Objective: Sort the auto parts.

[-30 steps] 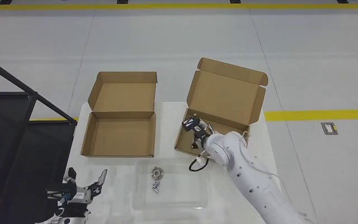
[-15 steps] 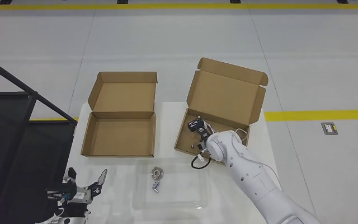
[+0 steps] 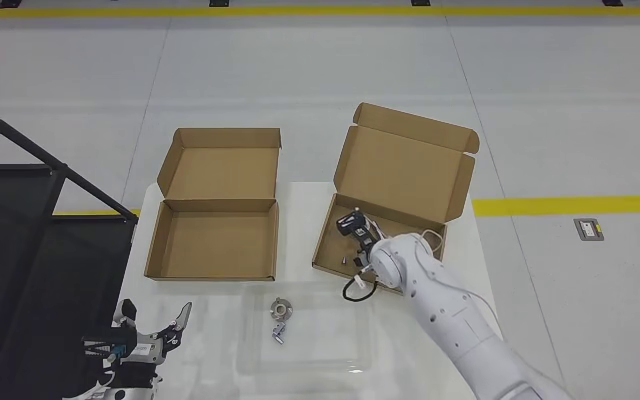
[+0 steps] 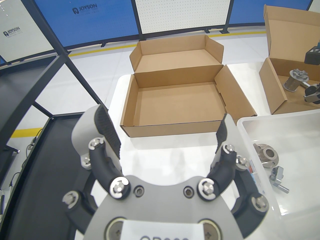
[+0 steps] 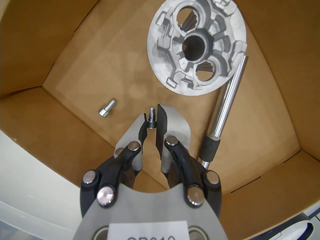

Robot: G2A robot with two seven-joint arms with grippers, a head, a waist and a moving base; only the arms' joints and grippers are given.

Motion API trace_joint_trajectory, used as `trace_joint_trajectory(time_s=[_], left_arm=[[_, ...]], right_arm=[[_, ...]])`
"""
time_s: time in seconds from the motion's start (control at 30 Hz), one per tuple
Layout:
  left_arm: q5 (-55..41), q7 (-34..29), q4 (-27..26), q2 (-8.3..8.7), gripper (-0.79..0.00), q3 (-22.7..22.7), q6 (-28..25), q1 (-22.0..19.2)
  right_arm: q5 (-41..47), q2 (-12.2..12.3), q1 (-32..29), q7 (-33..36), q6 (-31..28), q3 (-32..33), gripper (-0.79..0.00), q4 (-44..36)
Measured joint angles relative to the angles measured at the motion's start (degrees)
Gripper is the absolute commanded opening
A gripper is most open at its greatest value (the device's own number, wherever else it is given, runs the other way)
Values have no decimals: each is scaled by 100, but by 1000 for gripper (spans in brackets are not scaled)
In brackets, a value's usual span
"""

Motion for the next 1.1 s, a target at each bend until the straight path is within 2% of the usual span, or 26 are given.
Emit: trace_joint_trajectory(time_s=[0.1, 0.2, 0.57, 0.77, 0.87, 1.1], left_arm=[[0, 0, 0, 0, 0, 0, 0, 0], [0, 0, 0, 0, 0, 0, 0, 0], [0, 0, 0, 0, 0, 0, 0, 0], [0, 0, 0, 0, 0, 0, 0, 0], [0, 0, 0, 0, 0, 0, 0, 0], [0, 0, 0, 0, 0, 0, 0, 0]], right_arm=[[-60, 25, -75, 38, 19, 60, -625, -136], [-133, 58, -157, 88, 31, 133, -610, -294], [-350, 187, -454, 215, 5, 462, -610, -881], [-429, 309, -803, 187, -134, 776, -640, -1606], [-393, 398, -1089, 152, -397, 1005, -646, -2147], [3, 657, -2031, -72, -1678, 1717, -616, -3609]])
